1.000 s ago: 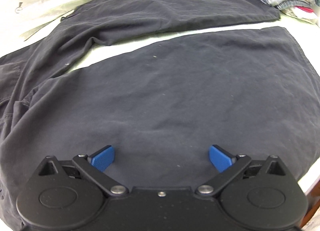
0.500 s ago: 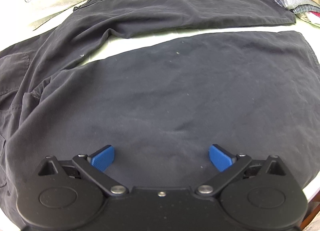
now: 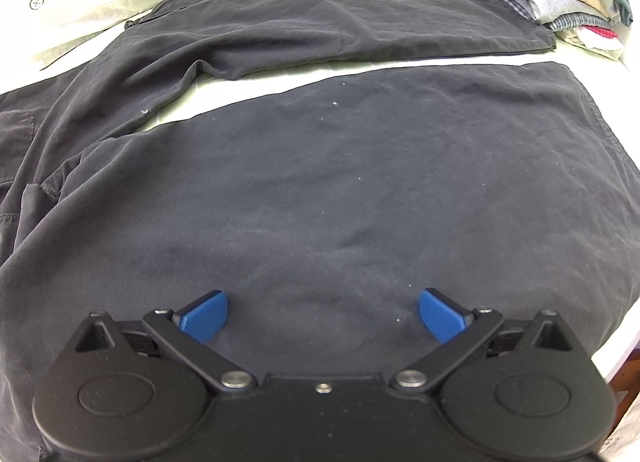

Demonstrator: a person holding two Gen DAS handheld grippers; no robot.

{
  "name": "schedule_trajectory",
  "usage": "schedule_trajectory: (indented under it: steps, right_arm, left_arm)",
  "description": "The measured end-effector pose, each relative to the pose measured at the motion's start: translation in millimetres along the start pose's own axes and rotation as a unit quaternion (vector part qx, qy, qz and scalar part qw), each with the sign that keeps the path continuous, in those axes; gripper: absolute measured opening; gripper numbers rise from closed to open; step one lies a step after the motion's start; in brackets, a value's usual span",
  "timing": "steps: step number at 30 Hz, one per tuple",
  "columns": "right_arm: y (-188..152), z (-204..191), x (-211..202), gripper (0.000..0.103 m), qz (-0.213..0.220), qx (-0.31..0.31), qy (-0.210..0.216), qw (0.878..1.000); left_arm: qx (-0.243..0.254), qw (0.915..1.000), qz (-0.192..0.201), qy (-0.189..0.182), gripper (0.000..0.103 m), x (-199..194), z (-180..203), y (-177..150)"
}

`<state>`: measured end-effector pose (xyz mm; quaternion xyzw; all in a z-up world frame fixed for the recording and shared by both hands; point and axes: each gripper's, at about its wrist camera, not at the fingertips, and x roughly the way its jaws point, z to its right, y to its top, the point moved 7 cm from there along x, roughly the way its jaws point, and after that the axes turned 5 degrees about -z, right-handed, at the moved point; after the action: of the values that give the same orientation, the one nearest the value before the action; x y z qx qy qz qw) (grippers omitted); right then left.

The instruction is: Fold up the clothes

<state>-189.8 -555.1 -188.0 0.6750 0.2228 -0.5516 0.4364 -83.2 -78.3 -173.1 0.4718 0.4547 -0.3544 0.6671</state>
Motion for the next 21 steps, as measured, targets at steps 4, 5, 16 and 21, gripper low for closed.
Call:
schedule_trajectory:
  steps: [4,5,16,21]
  right_arm:
    - [-0.4,-1.3,-0.3,0.103,0.001,0.009,-0.007,1.000]
    - [-0.6,-1.3,-0.3,0.103,0.001,0.011,-0.007,1.000]
    - [-1.4,-2.4,-0.4,0.103,0.004,0.019,-0.012,1.000]
    - [-2.6,-2.1,-0.6,0.103,0.009,0.019,-0.011,1.000]
  left_arm:
    - [-0.032,0.9981,0.021,-0.048,0.058,-3.9,-10.9,5.0]
    - [-0.029,0.9979,0.026,-0.053,0.058,-5.4,-11.3,7.7]
    - [0.056,0.9926,0.028,-0.104,0.074,-15.4,23.5,19.6]
    - [0.046,0.9966,0.008,-0.068,0.074,-1.1,17.4,20.8]
